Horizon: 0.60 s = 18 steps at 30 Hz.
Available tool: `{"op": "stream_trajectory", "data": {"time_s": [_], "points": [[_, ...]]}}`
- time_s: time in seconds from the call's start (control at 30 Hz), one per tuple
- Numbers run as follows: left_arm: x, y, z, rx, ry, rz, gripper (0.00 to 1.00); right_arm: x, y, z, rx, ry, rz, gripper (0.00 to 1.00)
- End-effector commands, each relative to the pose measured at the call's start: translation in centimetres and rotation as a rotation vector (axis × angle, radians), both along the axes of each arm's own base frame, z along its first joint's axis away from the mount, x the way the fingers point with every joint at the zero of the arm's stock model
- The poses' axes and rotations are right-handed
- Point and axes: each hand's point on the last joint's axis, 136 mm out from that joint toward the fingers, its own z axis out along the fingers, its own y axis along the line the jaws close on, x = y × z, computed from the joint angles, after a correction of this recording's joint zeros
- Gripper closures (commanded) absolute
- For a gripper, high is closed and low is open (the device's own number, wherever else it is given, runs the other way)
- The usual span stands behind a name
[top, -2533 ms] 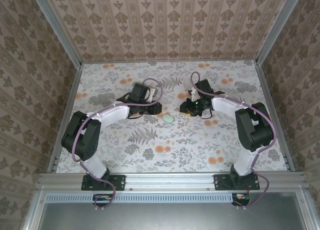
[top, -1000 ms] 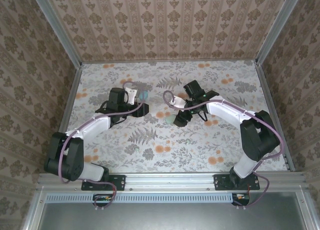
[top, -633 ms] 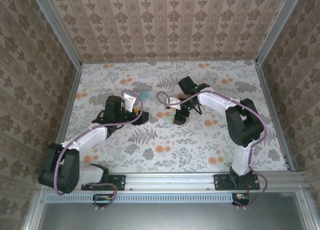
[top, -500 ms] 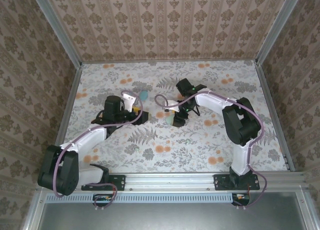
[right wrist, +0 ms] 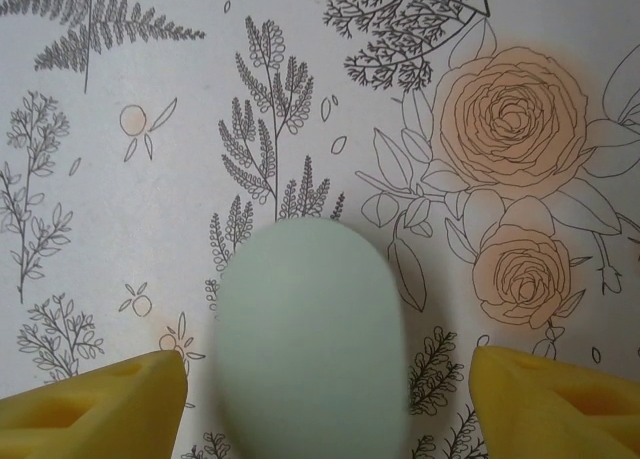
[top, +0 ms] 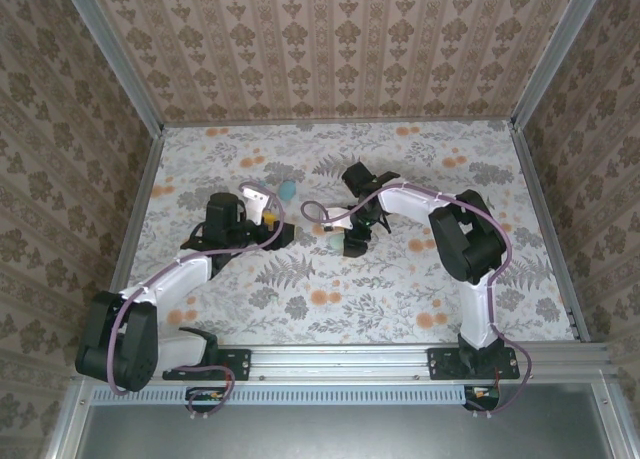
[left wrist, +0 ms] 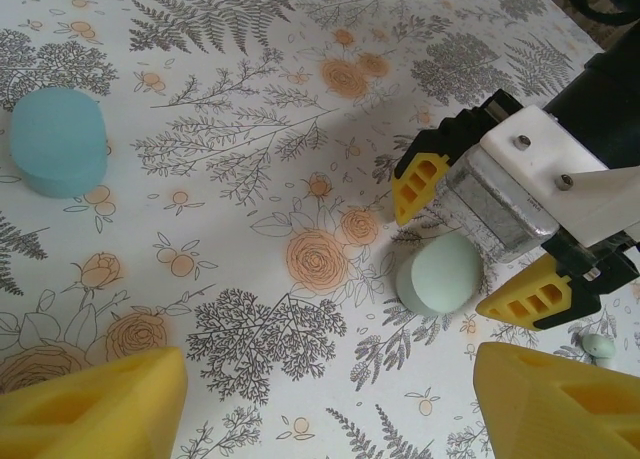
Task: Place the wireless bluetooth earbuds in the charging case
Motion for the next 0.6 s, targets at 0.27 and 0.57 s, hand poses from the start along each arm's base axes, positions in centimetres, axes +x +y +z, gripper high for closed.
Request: {"op": "stream_trajectory", "data": {"time_s": [0.27, 0.57], "points": [[0.0, -0.1, -0.3, 0.005, -0.006, -0.028, 0.23, -1.1, 0.3, -0.7, -0.021, -0.037, 0.054, 0.27], [-0.6, 0.1, 0.4, 0.015, -0.015, -0.043, 0.22, -1.7, 0.5, -1.3, -0.07, -0.002, 0.047, 0.41]]}}
